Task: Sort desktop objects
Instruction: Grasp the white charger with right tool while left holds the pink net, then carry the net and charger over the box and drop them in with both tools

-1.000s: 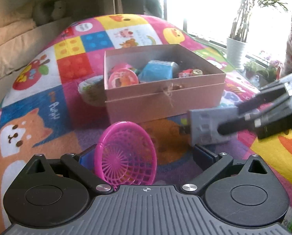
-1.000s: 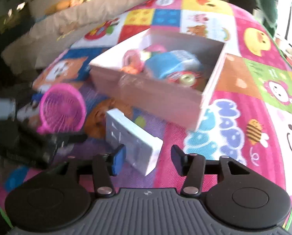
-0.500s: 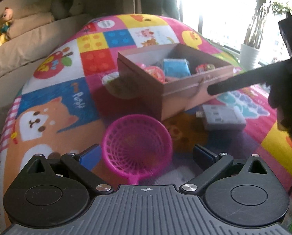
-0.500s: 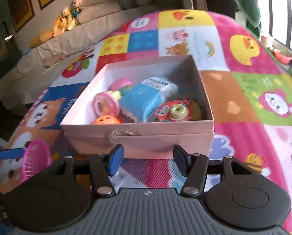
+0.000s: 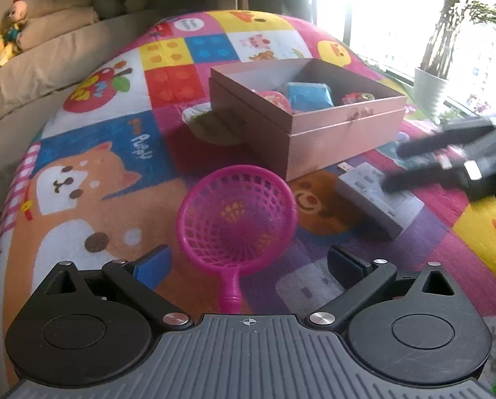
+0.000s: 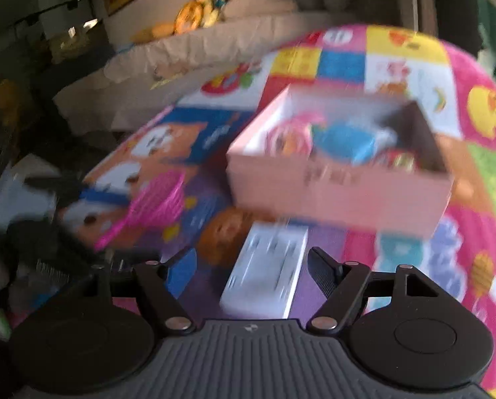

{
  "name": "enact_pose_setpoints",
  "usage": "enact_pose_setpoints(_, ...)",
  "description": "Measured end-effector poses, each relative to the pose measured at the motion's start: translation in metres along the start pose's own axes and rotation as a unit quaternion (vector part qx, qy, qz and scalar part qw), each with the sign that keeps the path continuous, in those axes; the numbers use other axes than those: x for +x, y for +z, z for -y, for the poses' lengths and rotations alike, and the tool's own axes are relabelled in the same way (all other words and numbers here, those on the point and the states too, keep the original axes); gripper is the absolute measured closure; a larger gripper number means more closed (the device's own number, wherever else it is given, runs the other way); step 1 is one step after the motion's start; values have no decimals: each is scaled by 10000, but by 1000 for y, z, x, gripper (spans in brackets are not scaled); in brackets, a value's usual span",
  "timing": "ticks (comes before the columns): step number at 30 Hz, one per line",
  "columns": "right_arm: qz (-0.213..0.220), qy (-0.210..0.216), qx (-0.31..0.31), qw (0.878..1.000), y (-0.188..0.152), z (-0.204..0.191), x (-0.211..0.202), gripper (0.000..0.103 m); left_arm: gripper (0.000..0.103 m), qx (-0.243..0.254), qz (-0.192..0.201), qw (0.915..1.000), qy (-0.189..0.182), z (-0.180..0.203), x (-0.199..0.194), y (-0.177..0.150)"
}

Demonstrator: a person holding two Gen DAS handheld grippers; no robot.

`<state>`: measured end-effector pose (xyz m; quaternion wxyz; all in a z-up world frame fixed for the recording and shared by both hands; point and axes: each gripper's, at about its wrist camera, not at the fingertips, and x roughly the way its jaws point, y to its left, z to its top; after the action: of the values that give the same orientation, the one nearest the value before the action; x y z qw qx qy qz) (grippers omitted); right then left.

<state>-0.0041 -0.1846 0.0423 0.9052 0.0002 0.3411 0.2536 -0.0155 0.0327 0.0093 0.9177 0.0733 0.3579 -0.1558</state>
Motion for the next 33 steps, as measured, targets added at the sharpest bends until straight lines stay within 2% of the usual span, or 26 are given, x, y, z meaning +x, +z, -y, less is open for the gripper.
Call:
enact_pose_setpoints(2,47,63,146,9999,14,3,12,30,1,-73,-27,10000,-3,-1,2,-1)
enact_pose_setpoints(5,-23,298,285,9991,33,0,37,39,1,-129,-46,9999,-15,-3,1,-2)
enact_pose_setpoints(8,-60,532,363,9979,43,-8,58,41,1,-147,-42,9999,-50,-4,0,-3)
enact_pose_setpoints(12,50,287,185,9994,41,-20,63,40,1,-126,-58,9998,-136,-5,-1,-5)
enact_pose_setpoints(14,105,52,60,9999,33,-22,52,30,1,-109,-78,9997,-193,-4,-1,-7)
enact_pose_setpoints(16,151,-295,-111,9994,22,-22,42,27,1,-119,-103,9995,-257,-4,-1,-9)
enact_pose_setpoints(22,-285,-669,94,9973,-15,-10,35,27,0,-45,-154,9992,-375,6,6,-9)
enact_pose_setpoints(24,-199,-808,50,9965,-22,-15,35,31,0,-77,-155,9992,-362,8,8,-6)
enact_pose_setpoints(26,-190,-888,-108,9958,-24,-23,33,50,0,-128,-170,9992,-327,9,8,-5)
enact_pose_setpoints(27,-202,-870,-154,9959,-26,-25,31,53,0,-144,-181,9992,-333,9,8,-4)
enact_pose_setpoints(33,-112,-959,-126,9953,-40,-28,15,55,0,-138,-243,9985,-469,13,1,-8)
